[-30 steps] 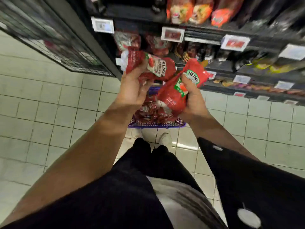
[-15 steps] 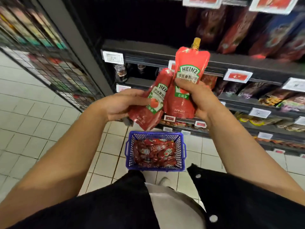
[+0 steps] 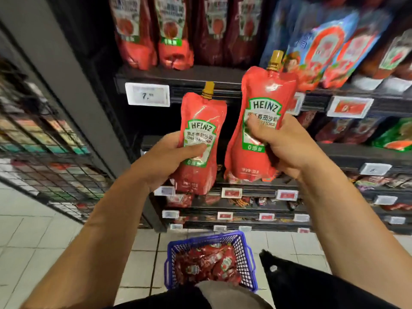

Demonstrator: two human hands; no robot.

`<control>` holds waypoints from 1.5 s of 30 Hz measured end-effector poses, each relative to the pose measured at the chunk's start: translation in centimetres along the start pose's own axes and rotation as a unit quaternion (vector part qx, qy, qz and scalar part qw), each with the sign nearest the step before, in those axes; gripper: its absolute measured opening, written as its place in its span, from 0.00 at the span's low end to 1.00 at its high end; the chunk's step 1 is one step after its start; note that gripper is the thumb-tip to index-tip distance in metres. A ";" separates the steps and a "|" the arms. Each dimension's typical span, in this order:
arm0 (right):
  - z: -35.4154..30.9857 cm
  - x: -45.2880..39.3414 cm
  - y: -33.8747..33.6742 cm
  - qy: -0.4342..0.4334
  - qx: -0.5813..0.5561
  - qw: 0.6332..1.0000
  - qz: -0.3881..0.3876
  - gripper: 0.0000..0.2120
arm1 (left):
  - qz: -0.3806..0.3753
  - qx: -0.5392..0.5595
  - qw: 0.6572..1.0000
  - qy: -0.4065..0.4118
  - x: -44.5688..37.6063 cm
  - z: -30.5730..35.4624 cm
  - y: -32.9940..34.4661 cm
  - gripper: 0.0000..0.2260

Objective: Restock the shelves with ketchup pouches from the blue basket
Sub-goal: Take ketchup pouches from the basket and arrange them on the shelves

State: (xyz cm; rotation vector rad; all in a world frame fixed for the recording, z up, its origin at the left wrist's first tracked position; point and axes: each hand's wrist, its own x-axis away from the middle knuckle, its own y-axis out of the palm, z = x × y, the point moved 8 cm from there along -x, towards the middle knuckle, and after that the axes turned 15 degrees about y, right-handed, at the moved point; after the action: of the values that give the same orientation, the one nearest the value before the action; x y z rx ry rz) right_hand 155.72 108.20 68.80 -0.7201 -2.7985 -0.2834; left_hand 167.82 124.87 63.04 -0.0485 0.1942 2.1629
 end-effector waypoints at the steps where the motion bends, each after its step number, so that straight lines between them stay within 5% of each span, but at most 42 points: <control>1: -0.4 -0.3 0.2 -0.011 0.003 1.000 0.017 0.13 | 0.006 0.005 1.000 0.008 -0.4 0.3 -0.5 0.08; 10: -6.1 -4.0 0.8 -0.083 0.045 0.995 0.016 0.09 | 0.060 -0.014 0.992 0.108 -4.3 7.0 -3.2 0.09; 17: -9.1 -5.4 0.1 -0.110 0.039 0.993 0.005 0.16 | 0.115 -0.197 0.954 0.195 -8.7 13.3 -1.1 0.05; 22: -10.6 -5.9 -1.6 -0.120 0.013 0.992 0.022 0.11 | 0.114 -0.256 0.932 0.230 -11.9 15.8 0.9 0.09; 36: -14.6 -7.0 -2.4 -0.205 0.116 0.945 0.229 0.17 | 0.268 -0.325 0.856 0.299 -11.9 14.7 0.0 0.22; 42: -14.4 -7.8 -0.8 -0.229 0.196 0.917 0.260 0.26 | 0.294 -0.447 0.792 0.294 -10.5 14.3 0.4 0.25; 45: -13.2 -7.8 -0.9 -0.212 0.265 0.898 0.280 0.22 | 0.326 -0.442 0.785 0.285 -9.7 14.1 -0.2 0.29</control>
State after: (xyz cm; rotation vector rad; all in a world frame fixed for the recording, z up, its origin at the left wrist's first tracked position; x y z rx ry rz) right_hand 164.30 100.68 79.08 -1.5052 -2.6501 0.7938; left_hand 173.98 119.28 78.02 -1.3621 -0.5748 2.6642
